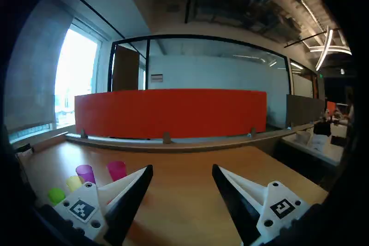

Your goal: Pour water

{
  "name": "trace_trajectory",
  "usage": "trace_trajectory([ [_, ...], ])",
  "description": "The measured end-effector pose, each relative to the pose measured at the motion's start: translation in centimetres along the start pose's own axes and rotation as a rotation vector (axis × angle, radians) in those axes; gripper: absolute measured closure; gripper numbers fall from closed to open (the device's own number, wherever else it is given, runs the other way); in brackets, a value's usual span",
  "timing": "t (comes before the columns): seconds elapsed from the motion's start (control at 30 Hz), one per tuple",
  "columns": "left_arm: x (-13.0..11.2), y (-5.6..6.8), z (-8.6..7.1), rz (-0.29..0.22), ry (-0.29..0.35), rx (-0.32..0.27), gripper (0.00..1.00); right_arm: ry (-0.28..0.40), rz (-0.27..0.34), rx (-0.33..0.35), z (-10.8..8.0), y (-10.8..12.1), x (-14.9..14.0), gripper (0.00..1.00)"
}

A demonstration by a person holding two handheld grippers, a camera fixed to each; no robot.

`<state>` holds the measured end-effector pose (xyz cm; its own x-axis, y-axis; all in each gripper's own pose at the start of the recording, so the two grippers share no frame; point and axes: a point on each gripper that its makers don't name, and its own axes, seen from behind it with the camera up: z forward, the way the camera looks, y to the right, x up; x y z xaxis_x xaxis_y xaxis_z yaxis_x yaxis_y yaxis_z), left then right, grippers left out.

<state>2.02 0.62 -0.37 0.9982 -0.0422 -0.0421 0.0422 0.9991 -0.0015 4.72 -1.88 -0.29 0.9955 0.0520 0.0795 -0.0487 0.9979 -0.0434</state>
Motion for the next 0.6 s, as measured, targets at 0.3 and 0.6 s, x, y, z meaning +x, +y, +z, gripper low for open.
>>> trace_trajectory([
  [0.3,-1.1,-0.2,0.3,0.031,-0.008,0.016,0.09,-0.006,-0.015,-0.002,-0.2,-0.2,0.3,0.00],
  [0.6,-2.3,-0.3,0.3,0.013,-0.015,0.021,0.09,-0.005,-0.017,-0.007,-0.2,-0.1,0.5,0.00],
])
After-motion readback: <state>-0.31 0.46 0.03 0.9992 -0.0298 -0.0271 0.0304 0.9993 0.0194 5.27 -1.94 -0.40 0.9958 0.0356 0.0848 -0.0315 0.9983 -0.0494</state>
